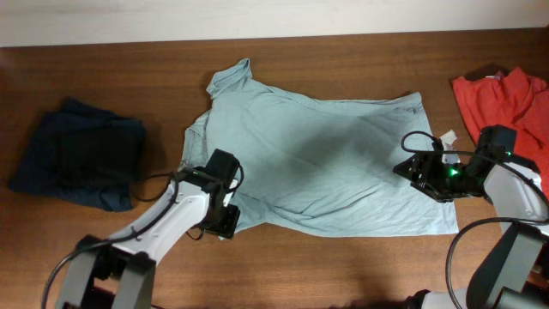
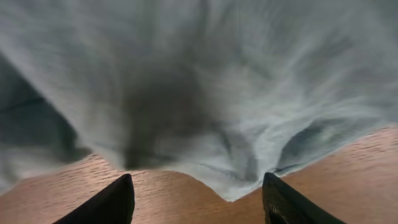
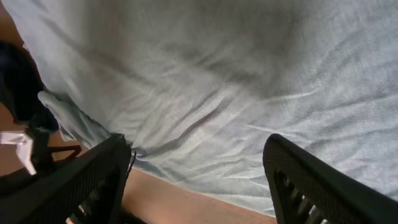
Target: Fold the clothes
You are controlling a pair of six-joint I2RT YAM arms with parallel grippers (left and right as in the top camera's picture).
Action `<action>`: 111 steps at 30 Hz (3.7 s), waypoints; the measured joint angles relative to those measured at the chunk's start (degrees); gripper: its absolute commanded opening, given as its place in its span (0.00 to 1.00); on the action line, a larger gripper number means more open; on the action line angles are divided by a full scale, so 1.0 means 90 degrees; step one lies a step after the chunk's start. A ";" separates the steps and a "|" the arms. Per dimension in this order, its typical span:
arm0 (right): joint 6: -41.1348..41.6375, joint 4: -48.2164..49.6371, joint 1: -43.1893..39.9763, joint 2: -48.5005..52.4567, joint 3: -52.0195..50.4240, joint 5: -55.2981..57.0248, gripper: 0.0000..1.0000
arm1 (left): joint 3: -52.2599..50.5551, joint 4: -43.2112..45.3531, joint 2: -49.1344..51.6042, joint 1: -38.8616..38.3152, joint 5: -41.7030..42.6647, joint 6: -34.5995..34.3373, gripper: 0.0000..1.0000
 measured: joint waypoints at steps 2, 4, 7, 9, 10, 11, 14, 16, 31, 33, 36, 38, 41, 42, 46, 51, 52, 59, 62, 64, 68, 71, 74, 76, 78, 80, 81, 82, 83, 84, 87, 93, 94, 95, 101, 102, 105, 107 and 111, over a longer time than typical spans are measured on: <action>0.0000 0.0002 0.0000 0.0000 0.0000 0.0000 0.70 | 0.0002 0.0000 0.0129 -0.0053 0.0002 0.0044 0.65; 0.0000 0.0002 0.0000 0.0000 0.0000 0.0000 0.70 | 0.0000 0.0005 0.0270 -0.0146 0.0005 0.0068 0.65; 0.0005 0.0005 0.0000 0.0000 0.0000 0.0000 0.71 | 0.0022 0.0024 0.0374 -0.0253 0.0034 0.0158 0.49; 0.0002 0.0007 0.0000 0.0000 0.0000 0.0000 0.70 | 0.0053 0.0036 0.0427 -0.0308 0.0090 0.0238 0.27; 0.0002 0.0005 0.0000 0.0000 0.0000 0.0000 0.70 | 0.0075 0.0036 0.0461 -0.0340 0.0182 0.0282 0.17; 0.0000 0.0005 0.0000 0.0000 0.0000 0.0000 0.70 | 0.0100 0.0034 0.0493 -0.0381 0.0250 0.0323 0.11; 0.0002 0.0005 0.0000 0.0000 0.0000 0.0000 0.70 | 0.0151 -0.0019 0.0537 -0.0481 0.0369 0.0374 0.00; 0.0002 0.0005 0.0000 0.0000 0.0000 0.0000 0.70 | 0.0219 -0.0138 0.0576 -0.0483 0.0355 0.0401 0.01; 0.0641 -0.0491 -0.0032 0.0000 0.0010 0.1377 0.69 | 0.2973 -0.2924 0.0828 -0.0464 0.0068 0.0401 0.01; 0.0777 -0.0527 -0.0114 0.0000 0.0010 0.1625 0.70 | 0.3118 -0.2977 0.0828 -0.0464 0.0012 0.0401 0.00; 0.0913 -0.0661 -0.0364 0.0000 0.0010 0.1826 0.71 | 0.3198 -0.2997 0.0828 -0.0464 -0.0177 0.0401 0.01; 0.1003 -0.0838 -0.0607 0.0000 0.0010 0.1926 0.72 | 0.3203 -0.2997 0.0828 -0.0464 -0.0296 0.0401 0.01; 0.1168 -0.1032 -0.1035 0.0000 0.0010 0.2188 0.74 | 0.3203 -0.2977 0.0828 -0.0464 -0.0396 0.0401 0.00; 0.1217 -0.1042 -0.1217 0.0000 0.0010 0.2307 0.74 | 0.3203 -0.2958 0.0828 -0.0464 -0.0413 0.0401 0.01; 0.1413 -0.1003 -0.1836 0.0000 0.0010 0.2623 0.74 | 0.3208 -0.2900 0.0828 -0.0464 -0.0461 0.0401 0.01; 0.1513 -0.0707 -0.2147 0.0000 -0.0143 0.2776 0.68 | 0.3208 -0.2822 0.0828 -0.0464 -0.0483 0.0401 0.01; 0.1523 -0.0639 -0.2149 0.0000 -0.0233 0.2778 0.66 | 0.3208 -0.2807 0.0828 -0.0464 -0.0483 0.0401 0.01; 0.1681 -0.0109 -0.2149 0.0000 -0.0860 0.2822 0.52 | 0.3208 -0.2800 0.0828 -0.0464 -0.0529 0.0401 0.00; 0.1746 0.0153 -0.2149 0.0000 -0.1061 0.2832 0.50 | 0.3208 -0.2800 0.0828 -0.0464 -0.0532 0.0401 0.01; 0.1797 0.0289 -0.2149 -0.0022 -0.1141 0.2841 0.42 | 0.3208 -0.2800 0.0828 -0.0464 -0.0534 0.0401 0.00; 0.1843 0.0440 -0.2149 -0.0056 -0.1212 0.2849 0.17 | 0.3208 -0.2805 0.0828 -0.0464 -0.0568 0.0401 0.01; 0.1882 0.0534 -0.2154 -0.0056 -0.1260 0.2841 0.06 | 0.3208 -0.2803 0.0828 -0.0464 -0.0578 0.0401 0.01; 0.1872 0.0476 -0.2154 -0.0056 -0.1273 0.2839 0.04 | 0.3208 -0.2815 0.0828 -0.0464 -0.0583 0.0401 0.01; 0.1870 0.0301 -0.2154 -0.0061 -0.1253 0.2841 0.04 | 0.3208 -0.2878 0.0828 -0.0464 -0.0624 0.0401 0.00; 0.1870 0.0000 -0.2154 -0.0097 -0.1202 0.2839 0.04 | 0.3215 -0.3007 0.0828 -0.0464 -0.0682 0.0401 0.01; 0.1865 -0.0359 -0.2154 -0.0265 -0.1052 0.2839 0.04 | 0.3269 -0.3169 0.0828 -0.0464 -0.0741 0.0401 0.00; 0.1870 -0.0520 -0.2154 -0.0381 -0.0947 0.2844 0.04 | 0.3317 -0.3257 0.0828 -0.0464 -0.0755 0.0401 0.00; 0.1868 -0.0748 -0.2154 -0.0546 -0.0794 0.2844 0.04 | 0.3398 -0.3390 0.0828 -0.0464 -0.0767 0.0401 0.01; 0.1868 -0.0930 -0.2154 -0.0775 -0.0619 0.2841 0.04 | 0.3512 -0.3541 0.0828 -0.0464 -0.0772 0.0403 0.01; 0.1868 -0.1025 -0.2154 -0.0899 -0.0529 0.2846 0.04 | 0.3619 -0.3667 0.0828 -0.0464 -0.0770 0.0401 0.01; 0.1870 -0.1316 -0.2154 -0.1469 -0.0197 0.2895 0.04 | 0.3934 -0.3956 0.0828 -0.0464 -0.0767 0.0398 0.00; 0.1868 -0.1321 -0.2154 -0.2132 0.0005 0.3118 0.04 | 0.4133 -0.3798 0.0828 -0.0464 -0.0865 0.0398 0.01; 0.1870 -0.1290 -0.2154 -0.2147 0.0005 0.3128 0.04 | 0.4133 -0.3699 0.0828 -0.0464 -0.0918 0.0398 0.01; 0.1868 -0.1224 -0.2154 -0.2144 0.0005 0.3121 0.04 | 0.4136 -0.3572 0.0828 -0.0464 -0.0969 0.0401 0.02; 0.1868 -0.0573 -0.2154 -0.1953 0.0005 0.2720 0.04 | 0.4136 -0.2737 0.0828 -0.0464 -0.1156 0.0670 0.07; 0.1868 -0.0495 -0.2152 -0.1885 0.0005 0.2659 0.04 | 0.4136 -0.2623 0.0828 -0.0464 -0.1183 0.0758 0.07; 0.1870 -0.0301 -0.2081 -0.1591 0.0010 0.2526 0.04 | 0.4136 -0.2387 0.0828 -0.0464 -0.1217 0.1073 0.07; 0.1868 -0.0119 -0.1974 -0.1382 0.0010 0.2446 0.04 | 0.4136 -0.2307 0.0828 -0.0464 -0.1226 0.1224 0.07; 0.1870 0.0457 -0.1593 -0.0933 0.0010 0.2212 0.04 | 0.4136 -0.2237 0.0828 -0.0437 -0.1243 0.1409 0.07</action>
